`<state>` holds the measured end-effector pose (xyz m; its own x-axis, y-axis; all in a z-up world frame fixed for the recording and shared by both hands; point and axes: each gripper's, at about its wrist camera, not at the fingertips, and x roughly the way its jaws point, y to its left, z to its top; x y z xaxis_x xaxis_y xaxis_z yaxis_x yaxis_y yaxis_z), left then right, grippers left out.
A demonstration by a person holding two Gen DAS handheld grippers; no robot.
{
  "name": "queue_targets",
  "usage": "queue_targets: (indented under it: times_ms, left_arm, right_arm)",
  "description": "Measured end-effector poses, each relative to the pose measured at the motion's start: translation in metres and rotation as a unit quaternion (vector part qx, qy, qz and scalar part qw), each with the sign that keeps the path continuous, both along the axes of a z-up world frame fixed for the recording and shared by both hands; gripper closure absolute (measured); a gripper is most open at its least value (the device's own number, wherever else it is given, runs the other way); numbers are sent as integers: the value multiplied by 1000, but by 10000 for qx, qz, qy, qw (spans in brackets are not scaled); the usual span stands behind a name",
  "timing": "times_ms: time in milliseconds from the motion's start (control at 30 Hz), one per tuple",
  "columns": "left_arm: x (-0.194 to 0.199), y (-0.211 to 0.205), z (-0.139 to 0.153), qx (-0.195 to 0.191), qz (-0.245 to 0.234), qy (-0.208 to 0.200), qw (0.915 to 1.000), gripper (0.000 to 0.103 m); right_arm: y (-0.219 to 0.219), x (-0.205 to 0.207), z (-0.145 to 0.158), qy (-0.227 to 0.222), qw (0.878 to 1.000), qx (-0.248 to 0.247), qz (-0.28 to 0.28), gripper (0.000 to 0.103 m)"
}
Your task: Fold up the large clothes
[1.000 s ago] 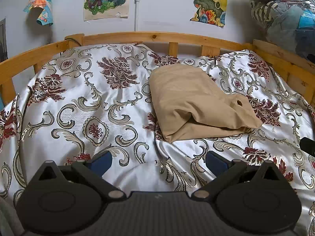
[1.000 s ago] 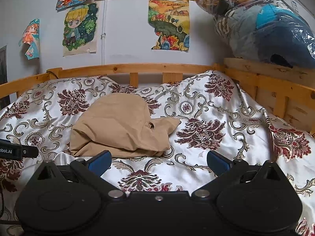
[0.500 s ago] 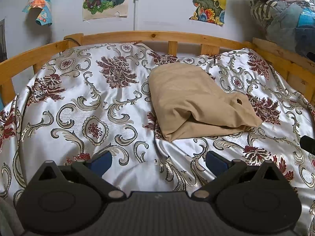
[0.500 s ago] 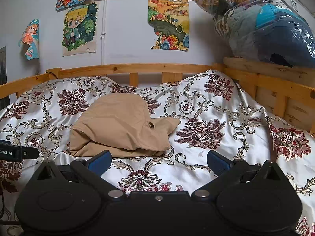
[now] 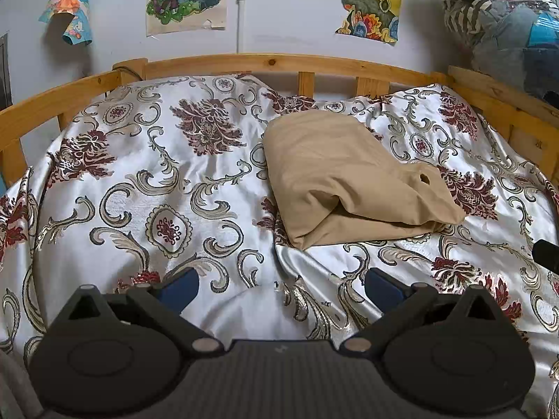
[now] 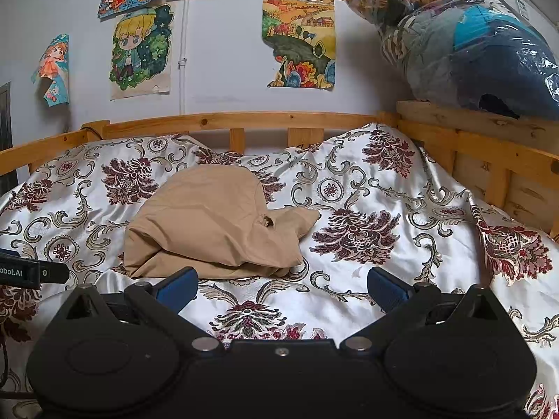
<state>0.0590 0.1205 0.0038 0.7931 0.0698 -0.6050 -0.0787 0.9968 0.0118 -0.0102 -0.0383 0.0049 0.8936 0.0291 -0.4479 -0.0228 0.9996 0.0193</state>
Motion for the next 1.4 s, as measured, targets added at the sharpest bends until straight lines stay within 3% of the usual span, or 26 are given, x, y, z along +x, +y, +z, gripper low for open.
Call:
queue_targets:
  times_ms: [867, 1400]
  left_arm:
    - [2, 4, -1, -22, -52, 80, 10000, 1]
    - [13, 4, -2, 192, 172, 735, 9970, 1]
  right_arm:
    - [4, 0, -2, 37, 9999, 36, -101, 1]
    - [6, 0, -4, 105, 9998, 85, -150, 1]
